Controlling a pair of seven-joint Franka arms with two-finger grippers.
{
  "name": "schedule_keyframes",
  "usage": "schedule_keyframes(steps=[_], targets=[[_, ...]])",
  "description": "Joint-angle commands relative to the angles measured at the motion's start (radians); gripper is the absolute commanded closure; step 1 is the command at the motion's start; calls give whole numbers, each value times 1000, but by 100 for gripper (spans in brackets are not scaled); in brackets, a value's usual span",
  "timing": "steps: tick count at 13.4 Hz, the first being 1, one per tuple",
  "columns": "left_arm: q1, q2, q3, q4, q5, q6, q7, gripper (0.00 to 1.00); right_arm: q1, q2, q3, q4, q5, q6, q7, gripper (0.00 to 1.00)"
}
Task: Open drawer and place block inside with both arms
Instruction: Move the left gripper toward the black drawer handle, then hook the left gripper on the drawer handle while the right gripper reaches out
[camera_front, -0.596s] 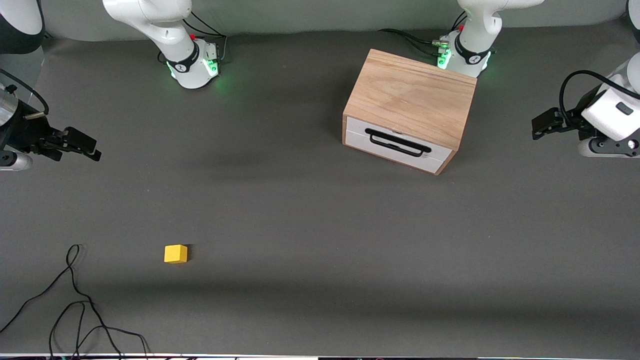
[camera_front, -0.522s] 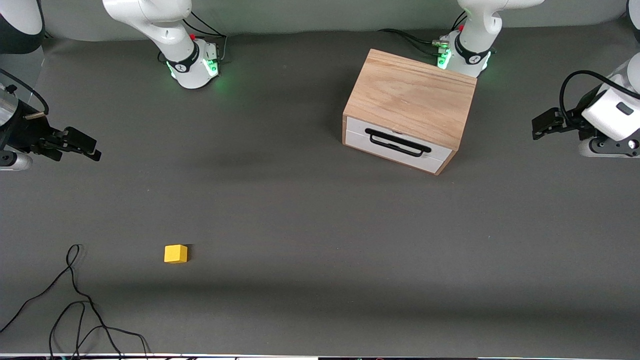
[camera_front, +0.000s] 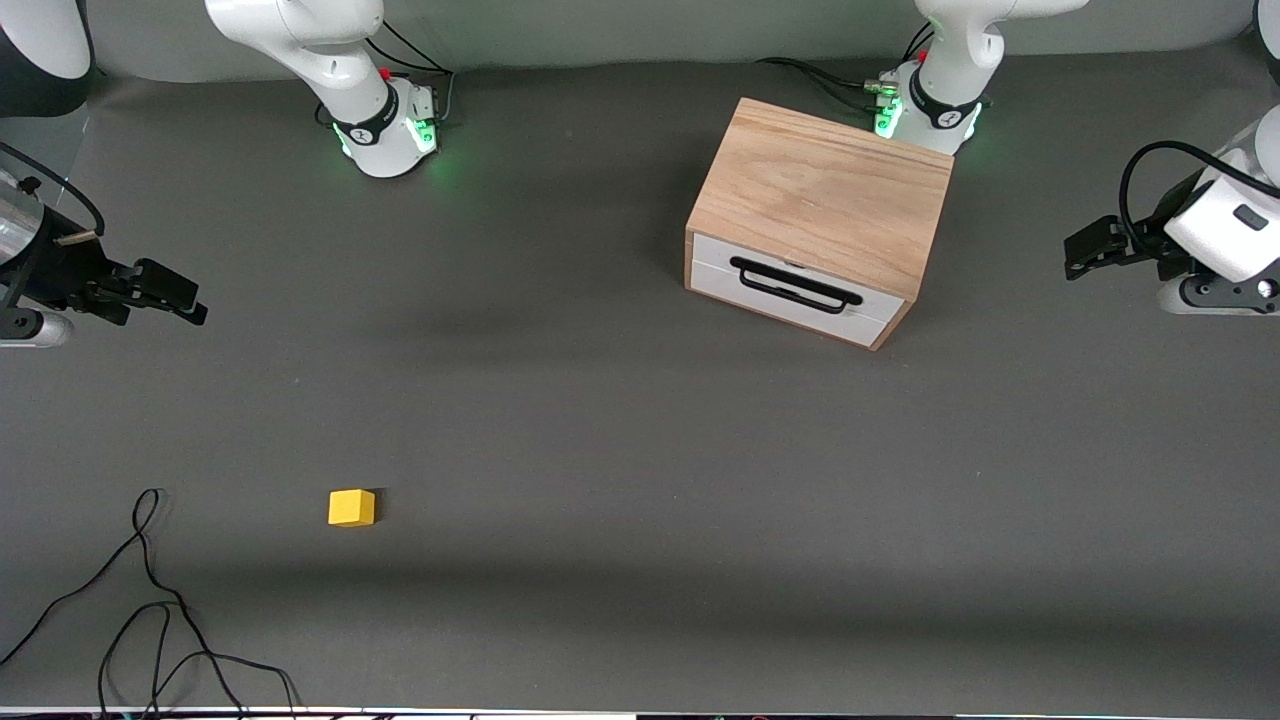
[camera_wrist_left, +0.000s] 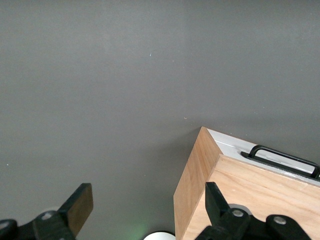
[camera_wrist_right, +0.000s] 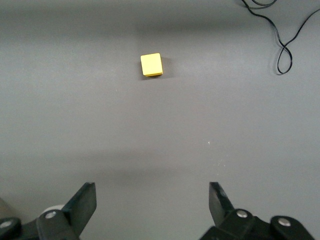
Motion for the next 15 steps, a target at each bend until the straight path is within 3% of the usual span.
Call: schedule_keyframes(steps=[1, 6, 11, 15], targets=[[-43, -18, -19, -4, -2, -17, -197, 0, 8, 11, -7, 16, 0, -14, -24, 0], [-107, 30, -155, 27, 0, -20, -717, 0, 8, 30, -7, 21, -1, -14, -24, 0], [-121, 167, -333, 125, 15, -14, -1406, 0, 8, 53, -7, 18, -1, -14, -24, 0], [-218, 226, -340, 139, 39, 4, -1744, 0, 6, 93, -7, 47, -1, -1, -24, 0]])
